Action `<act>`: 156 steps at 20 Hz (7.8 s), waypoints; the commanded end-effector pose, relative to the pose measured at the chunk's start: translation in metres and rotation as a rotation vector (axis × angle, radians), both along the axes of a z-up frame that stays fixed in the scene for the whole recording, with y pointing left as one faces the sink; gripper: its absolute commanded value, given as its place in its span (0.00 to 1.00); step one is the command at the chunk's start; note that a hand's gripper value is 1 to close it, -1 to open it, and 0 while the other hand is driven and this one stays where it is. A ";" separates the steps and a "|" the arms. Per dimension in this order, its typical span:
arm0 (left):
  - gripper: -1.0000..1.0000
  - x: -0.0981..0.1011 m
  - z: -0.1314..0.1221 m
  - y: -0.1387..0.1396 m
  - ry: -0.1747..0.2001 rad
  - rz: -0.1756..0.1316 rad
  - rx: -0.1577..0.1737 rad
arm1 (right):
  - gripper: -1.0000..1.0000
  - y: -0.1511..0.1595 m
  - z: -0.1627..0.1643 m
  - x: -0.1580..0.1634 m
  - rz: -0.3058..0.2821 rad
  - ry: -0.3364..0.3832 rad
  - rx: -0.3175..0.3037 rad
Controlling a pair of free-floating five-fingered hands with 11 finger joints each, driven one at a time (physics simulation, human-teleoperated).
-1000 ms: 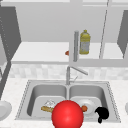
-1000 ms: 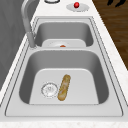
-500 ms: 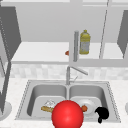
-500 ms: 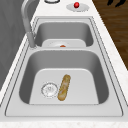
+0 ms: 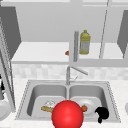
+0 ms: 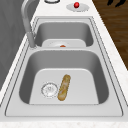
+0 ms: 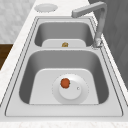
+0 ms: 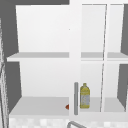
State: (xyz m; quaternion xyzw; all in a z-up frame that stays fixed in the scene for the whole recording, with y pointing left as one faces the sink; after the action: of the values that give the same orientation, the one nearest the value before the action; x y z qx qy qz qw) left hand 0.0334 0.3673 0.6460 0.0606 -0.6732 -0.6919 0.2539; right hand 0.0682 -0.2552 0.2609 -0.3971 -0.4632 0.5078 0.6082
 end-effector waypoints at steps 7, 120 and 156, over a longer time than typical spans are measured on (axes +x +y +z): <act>0.00 0.027 0.000 -0.063 0.000 0.080 0.034 | 0.50 0.000 0.000 0.000 0.000 0.000 0.000; 0.00 0.250 -0.150 -0.252 -0.076 0.839 0.263 | 0.50 0.000 0.000 0.000 0.000 0.000 0.000; 0.00 0.248 -0.332 -0.251 -0.097 0.402 0.182 | 0.50 0.000 0.000 0.000 0.000 0.000 0.000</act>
State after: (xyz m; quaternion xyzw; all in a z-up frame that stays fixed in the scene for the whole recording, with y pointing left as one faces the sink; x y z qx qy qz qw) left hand 0.2814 0.1166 0.3292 0.2820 -0.5798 -0.6602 0.3854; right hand 0.0682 -0.2552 0.2609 -0.3971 -0.4632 0.5078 0.6082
